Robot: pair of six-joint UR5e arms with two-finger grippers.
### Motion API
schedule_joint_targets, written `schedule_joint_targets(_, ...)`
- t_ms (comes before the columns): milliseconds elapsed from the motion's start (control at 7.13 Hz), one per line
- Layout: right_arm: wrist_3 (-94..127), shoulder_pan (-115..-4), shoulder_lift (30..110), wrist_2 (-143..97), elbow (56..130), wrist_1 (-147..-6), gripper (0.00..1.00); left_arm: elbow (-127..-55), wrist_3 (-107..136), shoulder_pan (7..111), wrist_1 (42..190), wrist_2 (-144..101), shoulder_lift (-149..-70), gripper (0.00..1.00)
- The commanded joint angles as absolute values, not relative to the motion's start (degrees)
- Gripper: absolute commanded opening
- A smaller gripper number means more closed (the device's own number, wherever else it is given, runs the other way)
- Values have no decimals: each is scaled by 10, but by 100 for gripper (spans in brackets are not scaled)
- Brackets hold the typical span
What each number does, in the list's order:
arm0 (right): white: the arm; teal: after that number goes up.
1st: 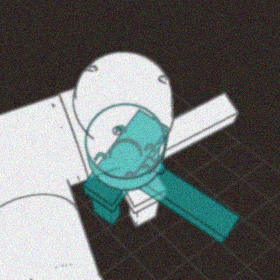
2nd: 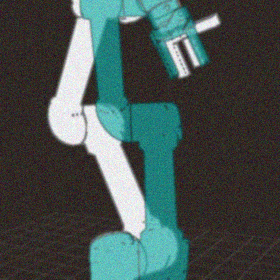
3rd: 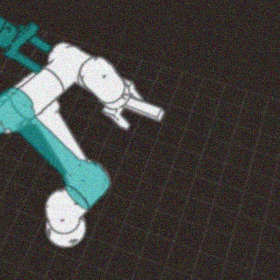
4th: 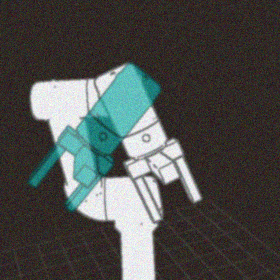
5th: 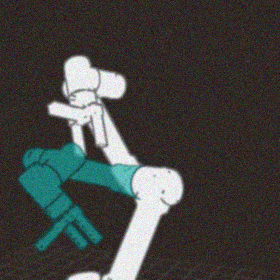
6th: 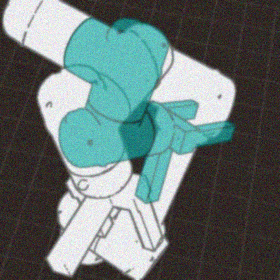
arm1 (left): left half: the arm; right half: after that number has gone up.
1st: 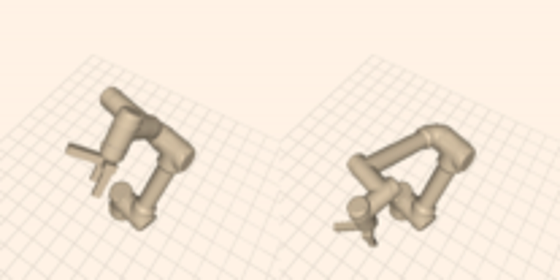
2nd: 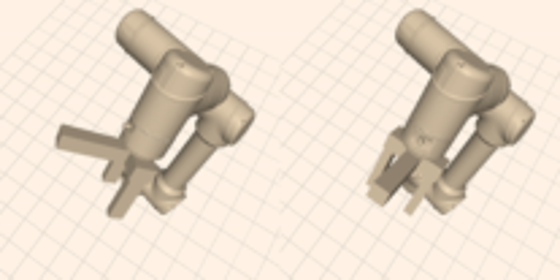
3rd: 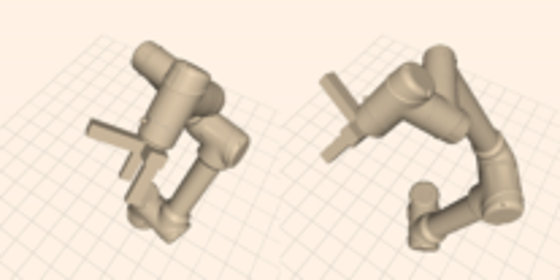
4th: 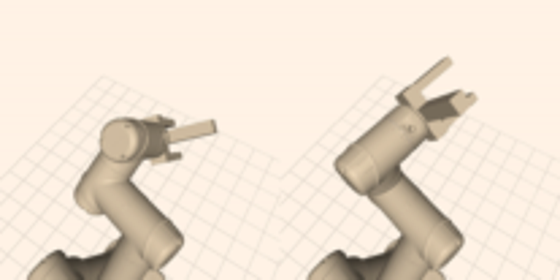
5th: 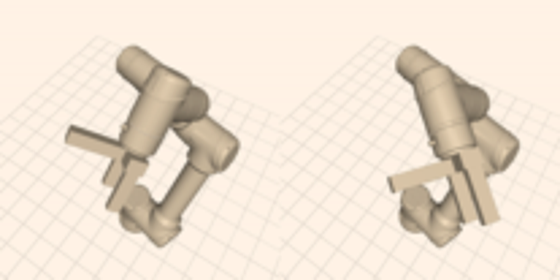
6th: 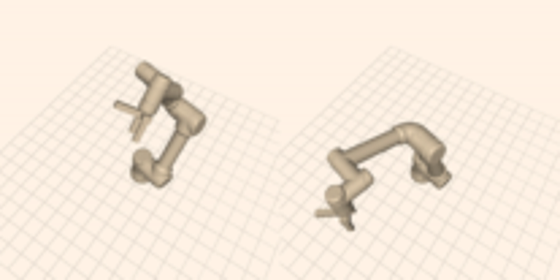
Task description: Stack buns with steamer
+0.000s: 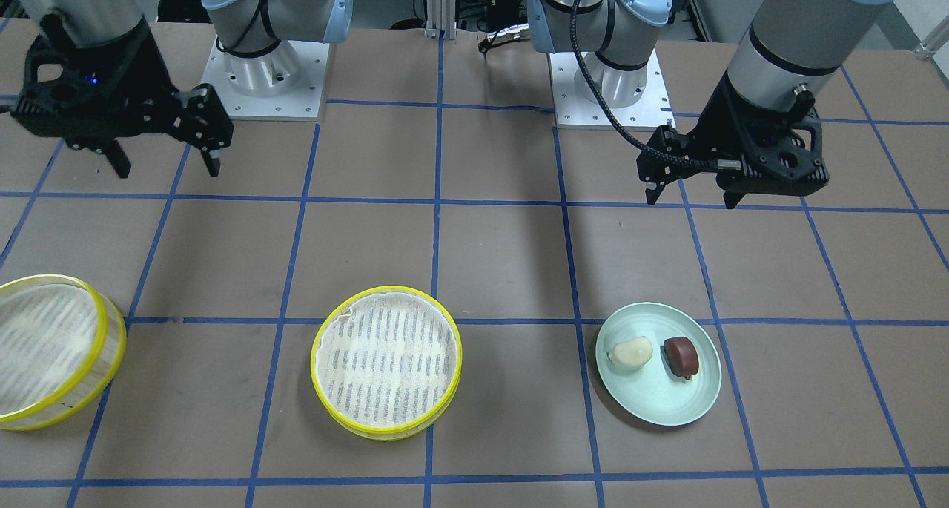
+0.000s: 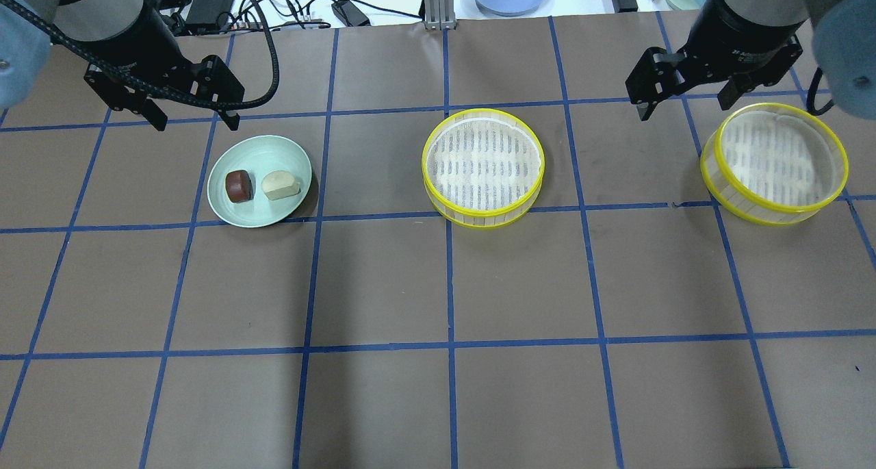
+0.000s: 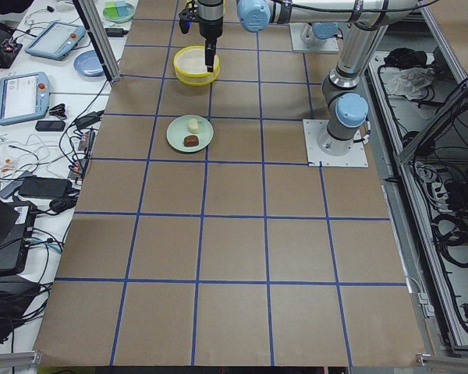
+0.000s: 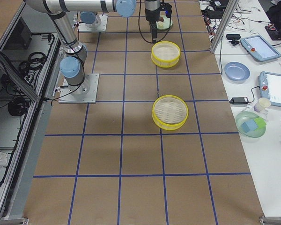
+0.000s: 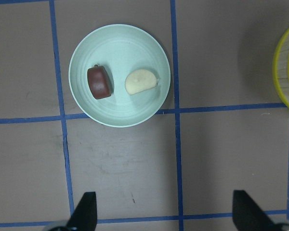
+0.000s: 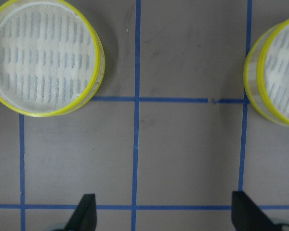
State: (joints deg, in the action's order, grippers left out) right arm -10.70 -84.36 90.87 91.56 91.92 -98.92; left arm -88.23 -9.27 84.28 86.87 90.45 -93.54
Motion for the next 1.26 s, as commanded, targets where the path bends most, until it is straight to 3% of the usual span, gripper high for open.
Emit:
schedule_joint_targets(0,-155,-748,871,908,915,-1025,100,-914,-195,815,793,904,-979,100)
schedule_joint_targets(280,-271,-635,841,911,907,-1030,100,-967,-284,799,678,869,-1029,100)
schedule_joint_targets(561,-367,-528,768,876,903,-1057,100,-970,-358,798,621,835,-1097,100)
schedule_joint_targets(981,-438,-513,661,900,903,-1195,98,-970,-381,798,621,800,-1156,100)
schedule_joint_targets(1121,-439,-512,640,924,903,-1206,87,-970,-382,798,621,802,-1167,95)
